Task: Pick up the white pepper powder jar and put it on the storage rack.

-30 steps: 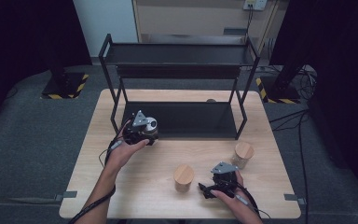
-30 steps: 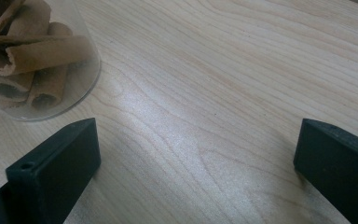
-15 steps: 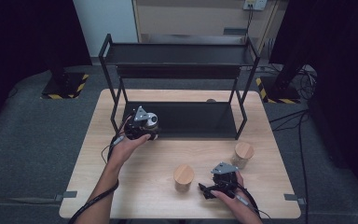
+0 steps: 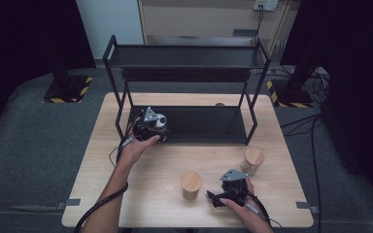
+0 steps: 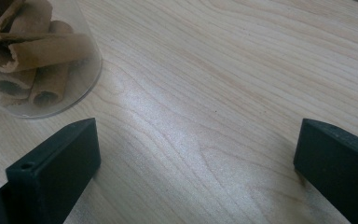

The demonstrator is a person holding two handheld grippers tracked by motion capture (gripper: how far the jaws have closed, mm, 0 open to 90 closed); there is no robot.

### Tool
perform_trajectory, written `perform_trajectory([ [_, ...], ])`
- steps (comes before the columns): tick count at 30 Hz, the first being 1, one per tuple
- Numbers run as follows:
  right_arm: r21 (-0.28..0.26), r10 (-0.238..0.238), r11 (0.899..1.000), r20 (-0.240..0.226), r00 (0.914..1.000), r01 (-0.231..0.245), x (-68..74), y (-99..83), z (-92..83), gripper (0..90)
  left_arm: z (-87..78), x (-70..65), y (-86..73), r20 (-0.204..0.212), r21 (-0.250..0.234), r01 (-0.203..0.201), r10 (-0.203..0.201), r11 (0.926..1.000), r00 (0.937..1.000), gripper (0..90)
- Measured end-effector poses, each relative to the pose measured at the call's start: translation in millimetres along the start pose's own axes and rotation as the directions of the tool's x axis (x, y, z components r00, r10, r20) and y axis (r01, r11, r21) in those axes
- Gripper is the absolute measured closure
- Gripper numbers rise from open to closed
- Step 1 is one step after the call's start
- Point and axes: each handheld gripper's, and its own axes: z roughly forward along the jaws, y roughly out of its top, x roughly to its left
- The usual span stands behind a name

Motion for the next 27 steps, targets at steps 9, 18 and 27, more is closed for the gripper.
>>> perform_trajectory([
  [9, 0.000, 0.000, 1.000, 0.000, 1.0000, 0.000, -0.1, 0.0, 0.0, 0.5, 6.4, 3.1, 0.4, -0.020, -0.001, 0.025, -0.025, 0.9997, 0.9995, 29.1],
  [18, 0.000, 0.000, 1.000, -0.001, 1.0000, 0.000, -0.1, 0.0, 0.0, 0.5, 12.9, 4.7, 2.6, -0.037, 0.004, 0.031, -0.031, 0.9995, 0.9988, 29.0],
  [27, 0.001, 0.000, 1.000, -0.003, 1.0000, 0.000, -0.2, -0.1, -0.4, 0.5, 21.0, 7.3, 3.1, -0.039, 0.016, 0.040, -0.039, 0.9991, 0.9985, 29.0],
])
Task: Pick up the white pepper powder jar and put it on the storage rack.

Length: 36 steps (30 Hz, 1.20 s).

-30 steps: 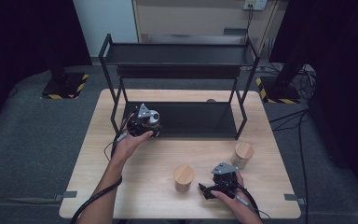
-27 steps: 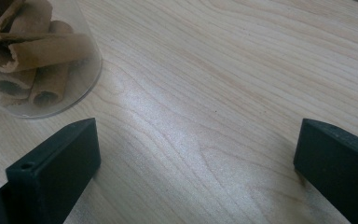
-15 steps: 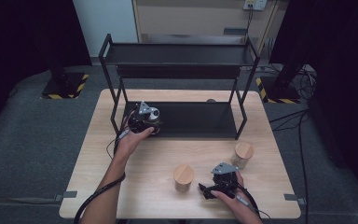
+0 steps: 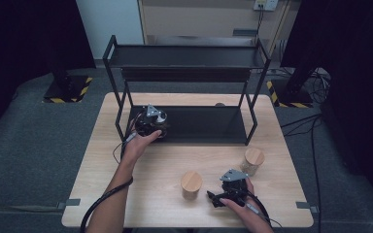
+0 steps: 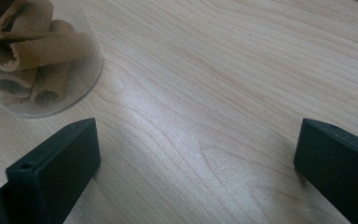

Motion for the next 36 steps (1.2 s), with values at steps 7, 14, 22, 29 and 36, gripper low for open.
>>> perform_trajectory([
  [7, 0.000, 0.000, 1.000, -0.001, 1.0000, 0.000, 0.0, -0.3, -0.2, 0.5, 4.6, 0.7, -3.1, 0.000, 0.007, 0.010, -0.010, 0.9999, 1.0000, 29.1],
  [14, -0.001, -0.002, 1.000, -0.001, 1.0000, 0.002, 0.0, -0.9, -0.7, 0.5, 7.2, 3.1, -7.7, -0.004, 0.007, 0.026, -0.026, 0.9996, 0.9997, 29.1],
  [22, 0.000, -0.001, 1.000, -0.002, 1.0000, 0.001, 0.1, -1.2, -1.3, 0.5, 12.6, 2.4, -8.2, 0.006, 0.002, 0.033, -0.033, 0.9995, 0.9994, 29.0],
  [29, 0.001, -0.002, 1.000, -0.002, 1.0000, 0.002, 0.2, -1.8, -2.0, 0.5, 16.6, 3.6, -10.9, 0.013, 0.007, 0.044, -0.044, 0.9990, 0.9989, 29.0],
  [36, 0.001, -0.002, 1.000, -0.002, 1.0000, 0.002, 0.2, -1.9, -2.1, 0.5, 16.6, 6.5, -12.4, 0.011, 0.003, 0.058, -0.058, 0.9983, 0.9983, 29.0],
])
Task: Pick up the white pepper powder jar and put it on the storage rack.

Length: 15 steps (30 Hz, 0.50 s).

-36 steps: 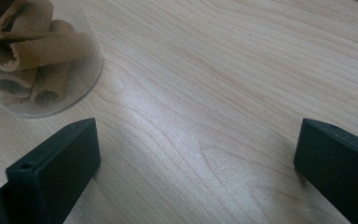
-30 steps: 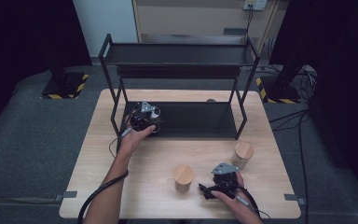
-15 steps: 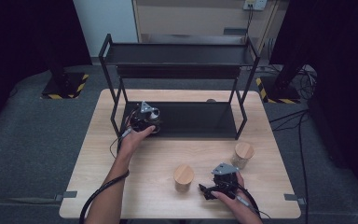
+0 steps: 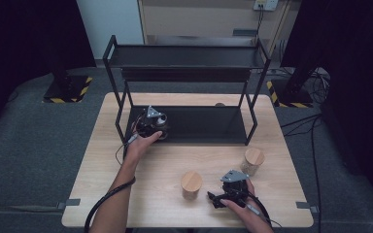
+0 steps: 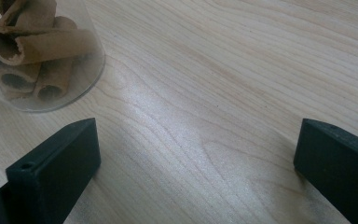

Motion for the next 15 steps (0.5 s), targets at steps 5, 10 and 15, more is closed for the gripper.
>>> perform_trajectory([
  [5, 0.000, 0.000, 1.000, 0.000, 1.0000, 0.000, 0.0, -0.1, -0.1, 0.5, 1.1, 1.5, -0.2, 0.000, -0.002, 0.005, -0.005, 1.0000, 1.0000, 29.0],
  [10, 0.000, 0.000, 1.000, 0.000, 1.0000, 0.000, 0.0, -0.2, -0.2, 0.5, 2.1, 5.2, -1.8, 0.009, -0.005, 0.032, -0.032, 0.9995, 0.9995, 28.9],
  [15, 0.000, 0.000, 1.000, -0.001, 1.0000, 0.000, 0.0, -0.2, -0.2, 0.5, 2.8, 8.3, -0.9, 0.018, 0.001, 0.045, -0.045, 0.9990, 0.9988, 28.8],
])
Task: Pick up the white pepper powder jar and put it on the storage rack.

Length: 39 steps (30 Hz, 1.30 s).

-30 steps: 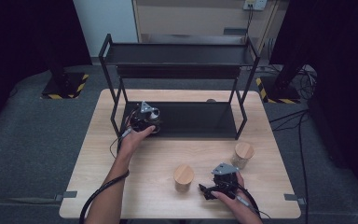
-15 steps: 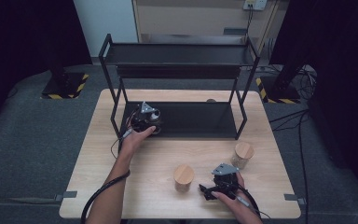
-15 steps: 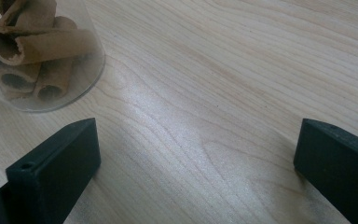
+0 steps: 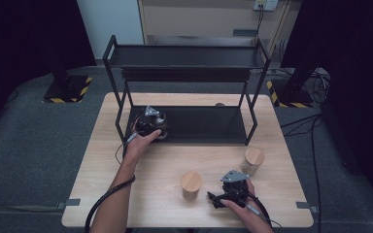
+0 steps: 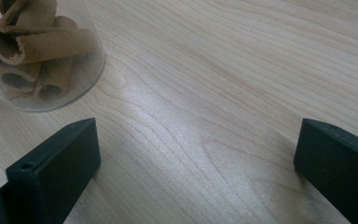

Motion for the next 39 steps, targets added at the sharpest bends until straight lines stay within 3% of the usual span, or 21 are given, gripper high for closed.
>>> perform_trajectory([
  [10, 0.000, 0.000, 1.000, 0.000, 1.0000, 0.000, 0.0, 0.0, 0.0, 0.5, 1.0, 0.1, 2.2, -0.001, 0.012, -0.001, 0.001, 0.9999, 1.0000, 28.3],
  [19, 0.000, 0.000, 1.000, 0.000, 1.0000, 0.000, 0.0, 0.0, 0.0, 0.5, -1.0, -3.5, 2.7, -0.018, 0.022, -0.022, 0.022, 0.9995, 0.9996, 14.1],
  [26, 0.000, 0.000, 1.000, 0.000, 1.0000, 0.000, 0.0, 0.0, 0.0, 0.5, -4.3, -6.1, 3.8, -0.031, 0.038, -0.031, 0.032, 0.9988, 0.9990, 8.1],
  [39, 0.000, 0.000, 1.000, 0.000, 1.0000, 0.000, 0.0, 0.0, 0.0, 0.5, -16.4, -8.0, 1.4, -0.045, 0.011, -0.023, 0.023, 0.9997, 0.9987, 5.7],
])
